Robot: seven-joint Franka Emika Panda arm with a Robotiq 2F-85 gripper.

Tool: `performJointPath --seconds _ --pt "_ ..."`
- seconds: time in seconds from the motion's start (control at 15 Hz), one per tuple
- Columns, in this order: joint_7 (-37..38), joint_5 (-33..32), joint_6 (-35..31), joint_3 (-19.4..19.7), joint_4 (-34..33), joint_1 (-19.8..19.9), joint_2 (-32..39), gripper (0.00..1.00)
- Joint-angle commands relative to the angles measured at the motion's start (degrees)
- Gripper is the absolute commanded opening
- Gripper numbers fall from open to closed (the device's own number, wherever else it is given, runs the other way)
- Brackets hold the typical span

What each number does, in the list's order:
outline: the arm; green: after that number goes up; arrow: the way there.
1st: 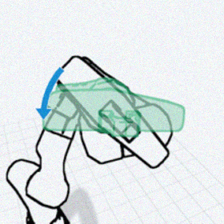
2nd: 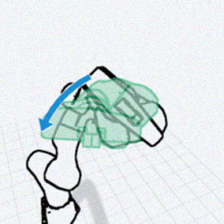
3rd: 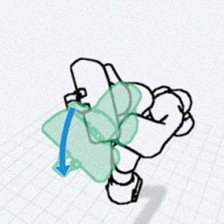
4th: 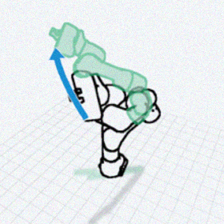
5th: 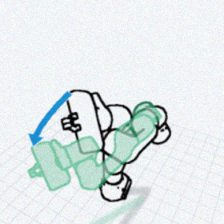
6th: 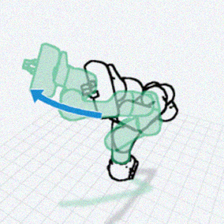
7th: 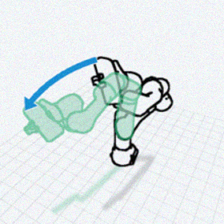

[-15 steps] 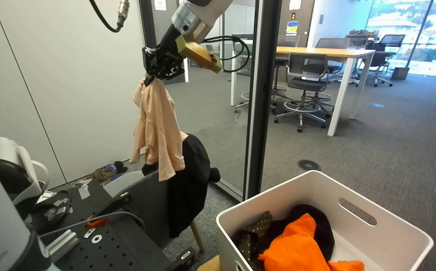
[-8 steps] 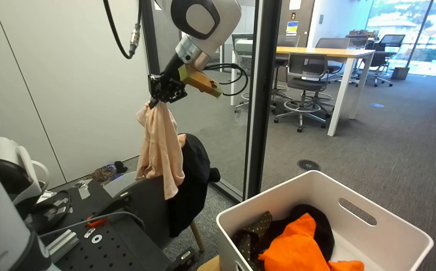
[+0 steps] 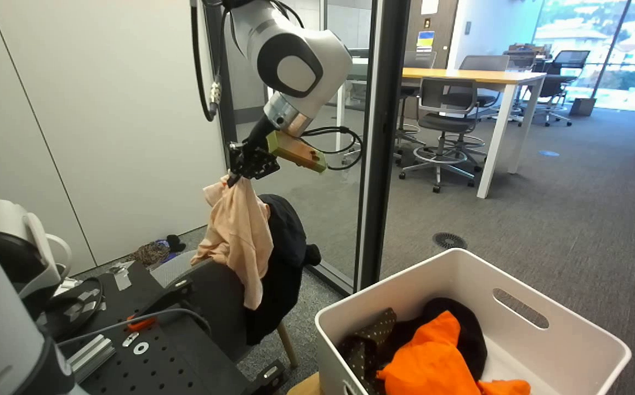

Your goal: Put the peach shirt on the backrest of the chair

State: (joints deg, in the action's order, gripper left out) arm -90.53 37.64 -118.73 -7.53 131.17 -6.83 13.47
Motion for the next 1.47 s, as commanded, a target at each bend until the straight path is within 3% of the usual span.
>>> performJointPath --seconds 0.0,0.73,1.4 --pt "3.38 -1.93 -2.30 -1.37 -2.36 -0.18 4.15 0.12" --pt "13.12 -13.28 -10.28 -4.38 -5.53 0.19 16.34 0.09" --pt "16.97 -17.60 -9.47 -7.08 -7.01 0.90 16.81 0.09"
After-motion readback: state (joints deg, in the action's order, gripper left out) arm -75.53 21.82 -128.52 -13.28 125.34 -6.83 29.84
